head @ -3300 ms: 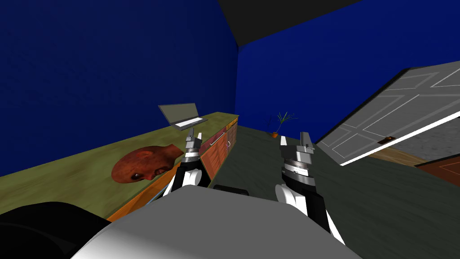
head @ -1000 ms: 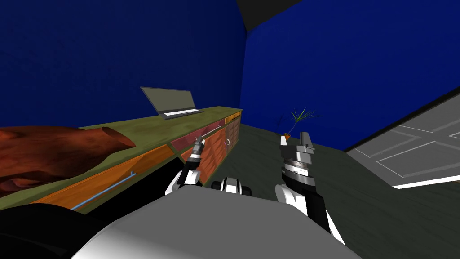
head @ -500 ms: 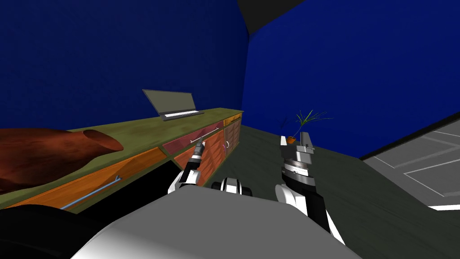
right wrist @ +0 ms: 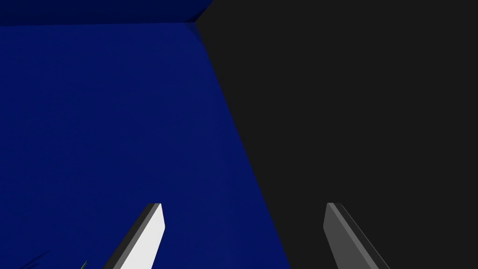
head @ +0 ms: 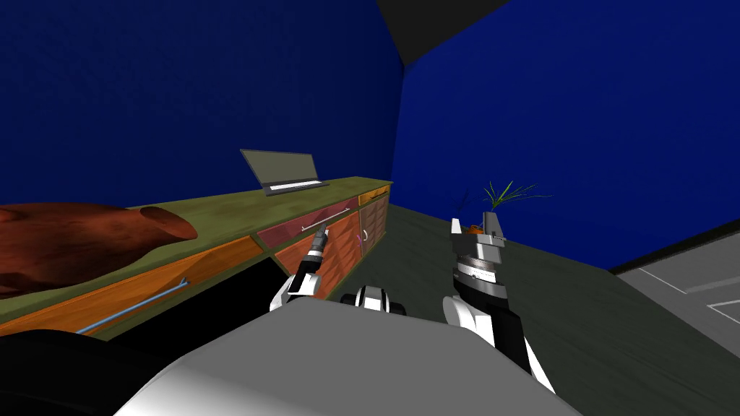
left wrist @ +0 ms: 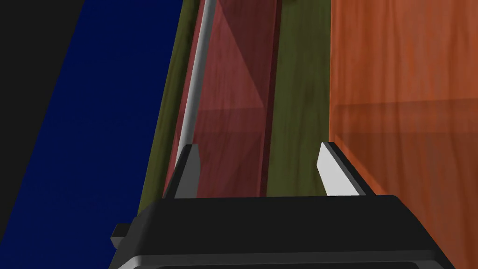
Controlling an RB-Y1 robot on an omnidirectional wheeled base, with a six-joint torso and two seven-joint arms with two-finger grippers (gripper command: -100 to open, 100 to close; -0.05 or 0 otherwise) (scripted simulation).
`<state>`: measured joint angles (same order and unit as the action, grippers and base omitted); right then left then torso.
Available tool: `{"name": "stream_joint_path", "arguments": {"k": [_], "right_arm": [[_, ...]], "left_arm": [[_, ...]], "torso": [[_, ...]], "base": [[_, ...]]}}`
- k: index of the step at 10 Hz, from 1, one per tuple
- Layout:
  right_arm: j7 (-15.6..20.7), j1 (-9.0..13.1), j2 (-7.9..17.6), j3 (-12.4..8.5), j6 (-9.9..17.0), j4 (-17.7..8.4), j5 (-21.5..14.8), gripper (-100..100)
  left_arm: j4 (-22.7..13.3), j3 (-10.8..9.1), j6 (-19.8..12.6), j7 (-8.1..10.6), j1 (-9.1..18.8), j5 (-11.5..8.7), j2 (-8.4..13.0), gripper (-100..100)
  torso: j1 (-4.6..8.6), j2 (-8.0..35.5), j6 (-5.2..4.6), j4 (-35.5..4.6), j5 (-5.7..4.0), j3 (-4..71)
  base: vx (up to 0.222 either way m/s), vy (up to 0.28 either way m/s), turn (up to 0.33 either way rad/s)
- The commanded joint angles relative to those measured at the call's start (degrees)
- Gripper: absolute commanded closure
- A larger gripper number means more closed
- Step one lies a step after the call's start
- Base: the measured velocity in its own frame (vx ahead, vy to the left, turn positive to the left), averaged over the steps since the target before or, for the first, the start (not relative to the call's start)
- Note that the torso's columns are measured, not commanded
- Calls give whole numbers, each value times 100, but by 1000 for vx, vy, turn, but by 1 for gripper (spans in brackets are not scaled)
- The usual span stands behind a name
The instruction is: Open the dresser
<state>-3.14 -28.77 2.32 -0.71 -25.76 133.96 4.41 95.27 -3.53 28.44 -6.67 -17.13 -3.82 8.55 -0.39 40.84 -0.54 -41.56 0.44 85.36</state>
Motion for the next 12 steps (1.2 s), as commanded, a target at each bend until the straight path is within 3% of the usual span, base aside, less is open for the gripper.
{"name": "stream_joint_path", "arguments": {"k": [1,12], "right_arm": [[0,0,1,0,0,0,0,0],[0,0,0,0,0,0,0,0]], "left_arm": [[-402,0,-39,-65,138,14,-18,-100],[-2084,-193,50,-304,607,17,67,-100]], "torso": [[-19,26,14,-20,-6,-13],[-26,-46,-20,-18,-1,17]], "base": [[73,-61,118],[91,-100,85]]}}
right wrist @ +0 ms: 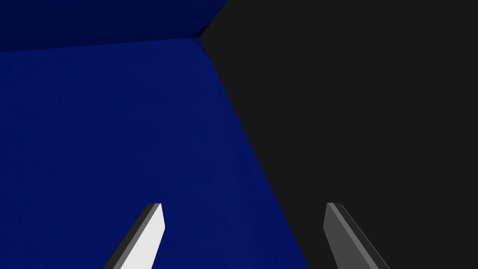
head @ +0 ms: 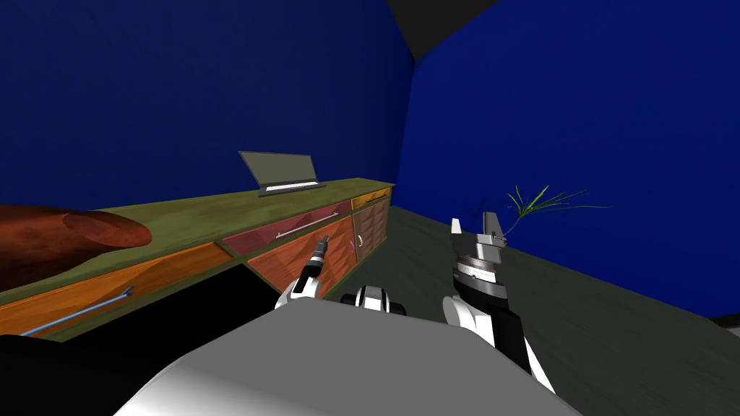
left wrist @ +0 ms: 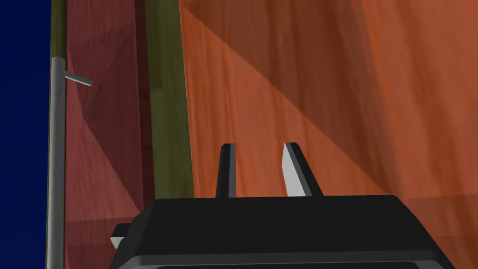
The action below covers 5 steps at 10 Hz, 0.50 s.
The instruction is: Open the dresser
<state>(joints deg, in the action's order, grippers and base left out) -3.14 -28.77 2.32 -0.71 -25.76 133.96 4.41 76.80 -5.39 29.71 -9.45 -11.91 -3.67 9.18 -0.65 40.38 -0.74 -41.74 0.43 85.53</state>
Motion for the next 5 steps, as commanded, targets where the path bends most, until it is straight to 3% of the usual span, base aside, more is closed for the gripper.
{"name": "stream_joint_path", "arguments": {"k": [1,5], "right_arm": [[0,0,0,0,0,0,0,0],[0,0,0,0,0,0,0,0]], "left_arm": [[-435,-45,-61,-74,180,4,24,-100],[-1012,-121,-30,-167,369,6,67,-100]], "torso": [[-9,4,-1,-1,2,-3],[-16,-33,-30,4,14,11]], "base": [[113,-97,141],[92,-103,79]]}}
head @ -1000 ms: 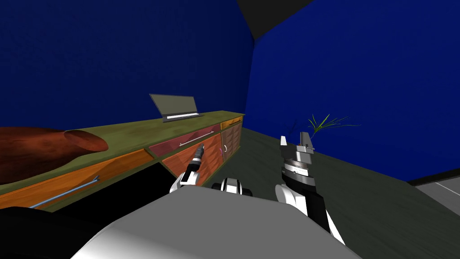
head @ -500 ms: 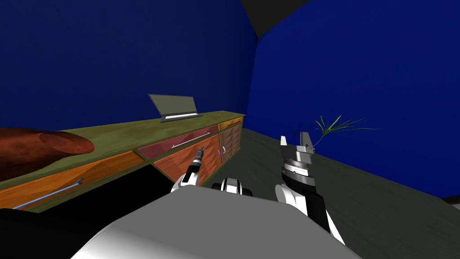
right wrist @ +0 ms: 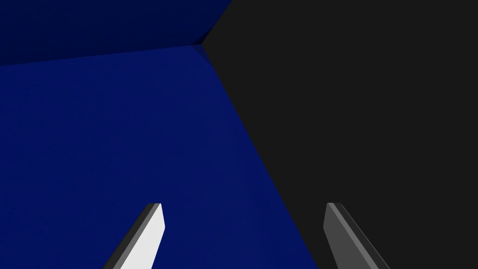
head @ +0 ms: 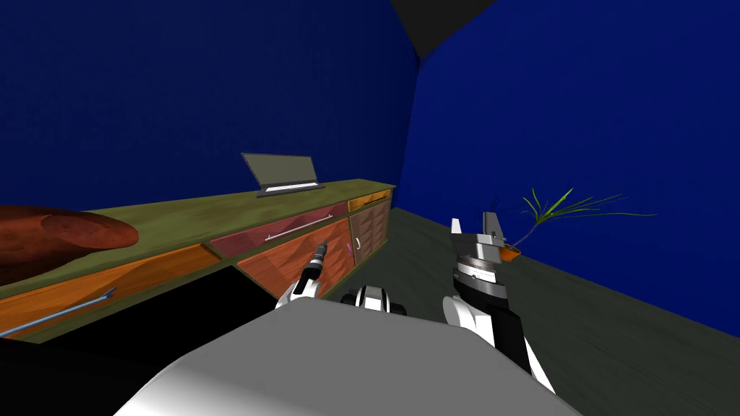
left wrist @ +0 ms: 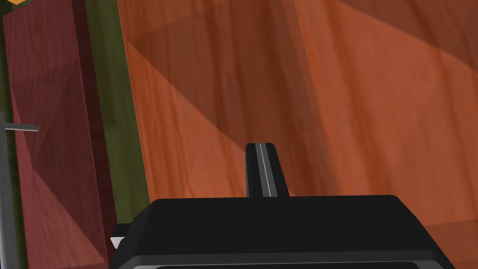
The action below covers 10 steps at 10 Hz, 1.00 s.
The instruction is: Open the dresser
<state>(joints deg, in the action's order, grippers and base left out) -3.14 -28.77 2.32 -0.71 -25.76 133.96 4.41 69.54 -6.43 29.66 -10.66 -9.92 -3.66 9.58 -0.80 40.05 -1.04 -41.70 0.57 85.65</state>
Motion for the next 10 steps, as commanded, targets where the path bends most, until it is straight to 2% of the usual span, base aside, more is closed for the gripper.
{"name": "stream_joint_path", "arguments": {"k": [1,2,3,4,7,10], "right_arm": [[0,-1,0,0,0,0,0,0],[0,0,0,0,0,0,0,0],[0,1,0,0,0,0,0,0],[0,0,0,0,0,0,0,0],[0,-1,0,0,0,0,0,0],[0,0,0,0,0,0,0,0]], "left_arm": [[-444,-17,-25,-46,170,5,27,-100],[-462,-17,-25,-46,170,5,27,-100],[-717,-54,-10,-91,262,6,50,-100],[-773,-54,-10,-91,262,6,50,-100],[-1251,-126,17,-180,442,8,101,-100],[-1666,-161,30,-222,528,9,129,-100]], "torso": [[15,2,14,3,-4,1],[3,23,22,2,-2,-11],[-21,50,24,-5,6,-28],[-20,38,30,0,10,-27],[3,58,51,-2,-4,-28],[-18,45,24,-5,13,-34]], "base": [[95,-112,35],[35,-44,1],[53,-62,93],[65,-75,54],[90,-109,89],[74,-98,53]]}}
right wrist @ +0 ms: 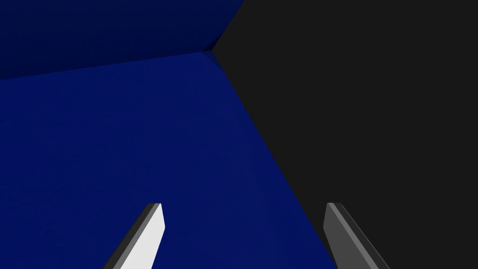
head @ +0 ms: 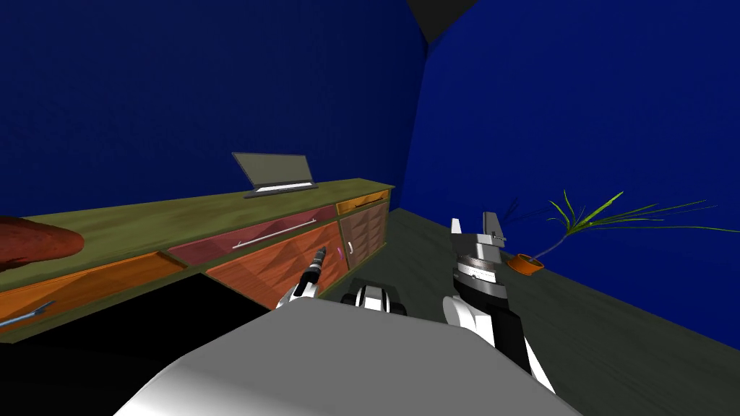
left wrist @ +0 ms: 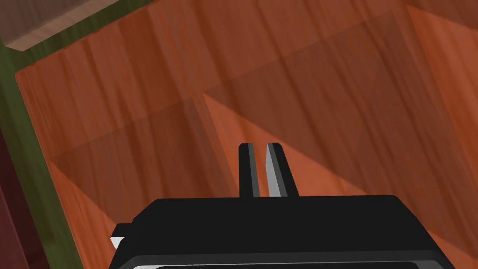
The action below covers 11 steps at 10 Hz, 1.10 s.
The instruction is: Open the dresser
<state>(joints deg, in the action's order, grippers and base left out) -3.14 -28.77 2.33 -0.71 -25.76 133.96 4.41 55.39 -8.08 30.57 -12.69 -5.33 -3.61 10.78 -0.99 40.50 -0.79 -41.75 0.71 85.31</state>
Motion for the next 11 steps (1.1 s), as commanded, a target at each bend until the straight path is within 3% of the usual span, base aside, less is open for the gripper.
{"name": "stream_joint_path", "arguments": {"k": [1,11], "right_arm": [[0,0,0,0,0,0,0,0],[0,1,1,0,0,0,0,0]], "left_arm": [[-449,-28,-49,-59,152,6,37,-100],[-1682,-168,3,-230,503,10,164,-100]], "torso": [[6,28,20,-5,-10,-8],[78,160,72,-46,-60,-66]], "base": [[72,-108,87],[68,-82,54]]}}
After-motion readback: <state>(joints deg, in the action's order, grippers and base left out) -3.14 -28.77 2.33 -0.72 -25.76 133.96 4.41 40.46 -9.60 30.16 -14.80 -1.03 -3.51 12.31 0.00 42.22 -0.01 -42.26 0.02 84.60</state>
